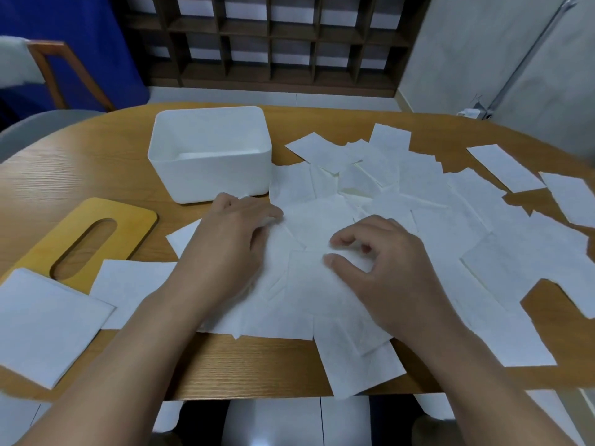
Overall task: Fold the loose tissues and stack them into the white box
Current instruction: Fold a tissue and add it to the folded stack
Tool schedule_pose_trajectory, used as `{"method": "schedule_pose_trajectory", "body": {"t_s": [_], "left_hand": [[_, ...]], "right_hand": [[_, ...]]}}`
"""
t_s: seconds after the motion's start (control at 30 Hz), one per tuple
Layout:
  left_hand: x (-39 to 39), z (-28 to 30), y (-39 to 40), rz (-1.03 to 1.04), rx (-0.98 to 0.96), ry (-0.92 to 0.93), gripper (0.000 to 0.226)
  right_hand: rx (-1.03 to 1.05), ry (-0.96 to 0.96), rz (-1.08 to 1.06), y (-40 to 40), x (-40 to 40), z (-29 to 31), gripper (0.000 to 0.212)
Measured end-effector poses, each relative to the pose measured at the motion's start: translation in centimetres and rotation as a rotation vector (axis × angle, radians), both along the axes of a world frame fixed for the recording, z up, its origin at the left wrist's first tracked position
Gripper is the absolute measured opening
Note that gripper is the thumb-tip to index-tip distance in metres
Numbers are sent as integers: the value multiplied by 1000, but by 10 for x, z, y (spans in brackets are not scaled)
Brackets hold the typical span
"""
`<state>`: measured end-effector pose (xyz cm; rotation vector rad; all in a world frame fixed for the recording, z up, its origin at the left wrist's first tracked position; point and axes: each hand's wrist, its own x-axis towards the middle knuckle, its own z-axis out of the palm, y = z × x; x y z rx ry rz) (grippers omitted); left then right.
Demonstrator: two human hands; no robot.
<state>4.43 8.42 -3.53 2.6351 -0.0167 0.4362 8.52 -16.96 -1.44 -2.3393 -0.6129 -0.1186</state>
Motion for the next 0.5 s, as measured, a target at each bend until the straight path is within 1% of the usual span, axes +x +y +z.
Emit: {"method": "schedule_pose_trajectory", "body": {"t_s": [0.2, 0.3, 0.4, 0.5], "left_hand": [[-2, 2, 1, 5, 87, 3, 31], [-2, 2, 3, 14, 55, -1, 31], [-4, 2, 5, 39, 33, -39, 30], [-5, 5, 9, 75, 2, -68, 23]], "right_hand": [[30, 16, 50, 28, -4, -4, 18], [3, 9, 54, 41, -5, -7, 20], [-23, 19, 53, 52, -5, -9, 27], [-50, 9, 45, 61, -6, -11, 32]]}}
